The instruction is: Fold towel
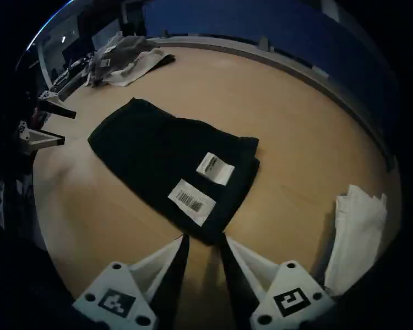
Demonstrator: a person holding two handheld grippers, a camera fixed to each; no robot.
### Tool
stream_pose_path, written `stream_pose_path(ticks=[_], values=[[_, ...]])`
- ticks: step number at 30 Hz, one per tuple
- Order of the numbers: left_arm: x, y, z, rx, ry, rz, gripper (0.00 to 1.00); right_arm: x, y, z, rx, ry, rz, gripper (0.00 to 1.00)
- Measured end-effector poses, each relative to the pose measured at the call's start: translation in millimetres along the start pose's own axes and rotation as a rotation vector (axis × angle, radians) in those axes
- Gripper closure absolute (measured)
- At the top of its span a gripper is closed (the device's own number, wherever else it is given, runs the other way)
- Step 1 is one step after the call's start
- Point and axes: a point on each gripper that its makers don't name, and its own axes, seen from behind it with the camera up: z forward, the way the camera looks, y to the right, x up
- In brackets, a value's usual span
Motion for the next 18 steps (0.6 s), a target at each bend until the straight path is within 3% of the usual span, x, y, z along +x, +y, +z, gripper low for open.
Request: stream_pose_path(ticks=[8,12,18], values=[[-0.7,-1.2,-1.8,-0.001,0.001,0.002,0.05,-6.0,1.2,4.9,0.004,-0.022,-0.003,0.60],[-2.3,-1.8,-2.5,0.000,-0.002,0.003,0.05,-8.6,2.4,6.3,-0.005,-0.028,-0.012,0.73],[-4.4,-2.4,-3.3,0.000,-0.005,0.003,0.05,-8.7,4.1,4.2,-0.006,-0.023,-0.007,0.77]])
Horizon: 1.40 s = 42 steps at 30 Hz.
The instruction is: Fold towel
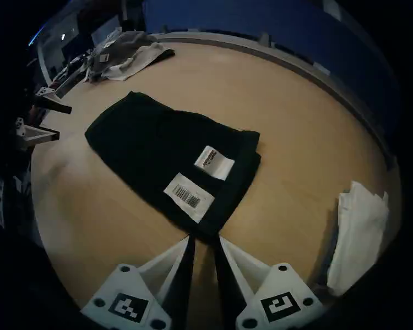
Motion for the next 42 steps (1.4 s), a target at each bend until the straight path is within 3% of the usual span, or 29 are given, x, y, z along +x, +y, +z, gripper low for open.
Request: stream_pose_path(ticks=[8,42], values=[[0,-1.0,0.1,0.001,-0.001,0.002,0.05,0,3,-0.3,-0.015,0.005,-0.002,0.98],[3,-3.7,0.2,0.001,0.007,0.012,0.05,7,-3,-12.6,-0.030,0.026,-0.020,0.99]])
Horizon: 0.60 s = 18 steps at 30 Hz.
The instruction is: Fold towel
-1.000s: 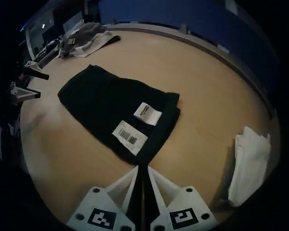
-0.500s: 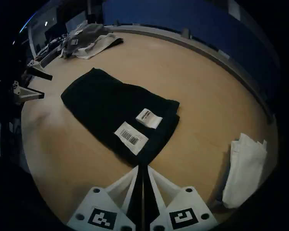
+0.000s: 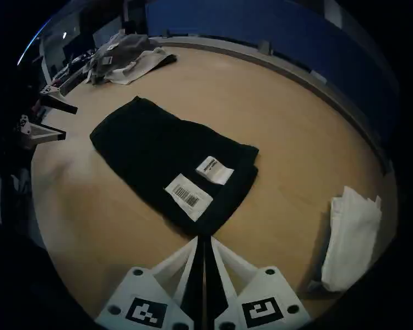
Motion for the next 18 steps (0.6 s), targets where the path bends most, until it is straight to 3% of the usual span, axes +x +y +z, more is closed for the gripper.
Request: stream_pose_path(ticks=[8,18], values=[[1,-2.5,-1.3,-0.001,0.005,-0.002,0.05,18,1,-4.7,-0.010,0.015,-0.032,0.99],[0,-6.3,-4.9,-0.003,0.016,-0.009,0.05,70,-9,-10.2,-0.011,0.056,-0.125,0.99]])
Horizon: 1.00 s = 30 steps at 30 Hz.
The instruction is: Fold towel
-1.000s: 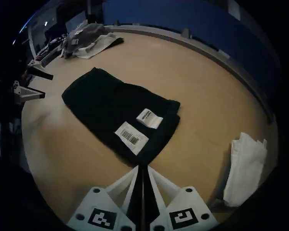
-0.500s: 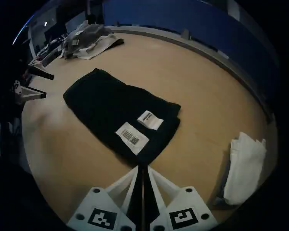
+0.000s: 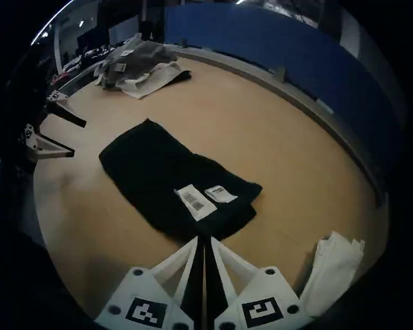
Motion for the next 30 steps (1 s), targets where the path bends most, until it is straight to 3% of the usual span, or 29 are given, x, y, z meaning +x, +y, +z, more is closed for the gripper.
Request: stream_pose_path(ticks=[12,30], values=[[-1,-4.9,-5.2,0.008,0.015,-0.011,0.05,57,-12,3.5,0.009,0.042,-0.090,0.99],[-3,-10.8,-12.3,0.026,0.041,-0.049,0.05,111,-37,19.7,0.048,0.057,-0.263,0.99]])
